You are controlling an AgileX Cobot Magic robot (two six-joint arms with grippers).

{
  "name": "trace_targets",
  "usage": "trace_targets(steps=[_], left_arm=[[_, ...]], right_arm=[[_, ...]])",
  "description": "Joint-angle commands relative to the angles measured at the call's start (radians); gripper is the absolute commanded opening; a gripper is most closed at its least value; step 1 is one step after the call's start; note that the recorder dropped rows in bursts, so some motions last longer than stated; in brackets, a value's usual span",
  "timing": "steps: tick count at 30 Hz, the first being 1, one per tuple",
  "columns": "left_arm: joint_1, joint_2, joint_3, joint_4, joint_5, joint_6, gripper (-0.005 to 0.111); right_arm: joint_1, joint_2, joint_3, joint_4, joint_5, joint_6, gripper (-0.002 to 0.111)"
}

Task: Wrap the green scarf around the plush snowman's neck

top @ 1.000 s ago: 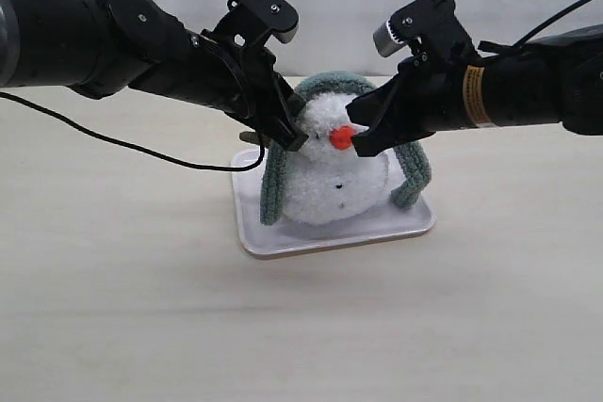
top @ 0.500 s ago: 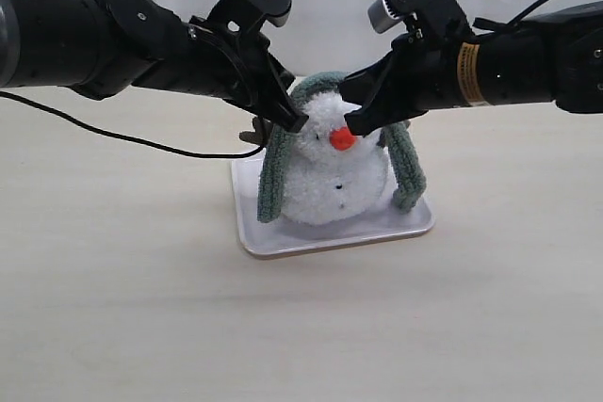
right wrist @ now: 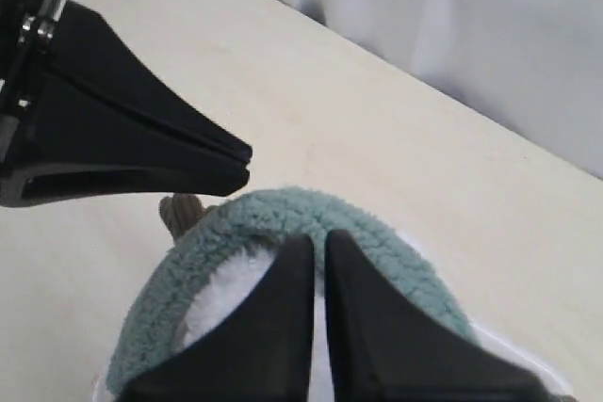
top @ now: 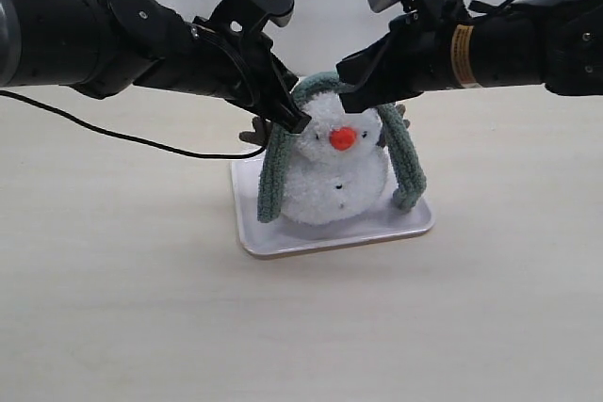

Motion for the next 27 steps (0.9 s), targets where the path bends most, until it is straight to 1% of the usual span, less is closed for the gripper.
trace_targets(steps=[1, 6, 9, 12, 15, 21, 24, 27], left_arm=[[-0.003, 0.001, -0.008, -0.008, -0.031, 0.008, 0.0], [0.003, 0.012, -0.008, -0.003, 0.036, 0.027, 0.0], [0.003, 0.04, -0.008, 0.009, 0.038, 0.029, 0.0], [0.003, 0.075, -0.008, 0.016, -0.009, 0.029, 0.0], [0.003, 0.102, -0.008, 0.016, -0.084, 0.025, 0.0], [0.003, 0.108, -0.008, 0.011, -0.205, 0.017, 0.0], [0.003, 0.108, -0.036, 0.011, -0.212, 0.014, 0.0], [0.003, 0.108, -0.078, 0.0, -0.184, 0.014, 0.0]], right_arm=[[0.001, 0.075, -0.064, 0.004, -0.098, 0.08, 0.004], [0.001, 0.103, -0.122, 0.004, -0.108, 0.093, 0.004], [-0.001, 0.103, -0.138, 0.004, -0.108, 0.088, 0.004], [-0.001, 0.094, -0.142, 0.004, -0.108, 0.063, 0.004], [-0.001, 0.077, -0.142, 0.004, -0.108, 0.039, 0.004], [-0.001, 0.045, -0.142, 0.004, -0.127, 0.001, 0.004], [-0.001, 0.046, -0.142, 0.004, -0.195, -0.068, 0.004], [-0.001, 0.046, -0.142, 0.004, -0.209, -0.085, 0.004]])
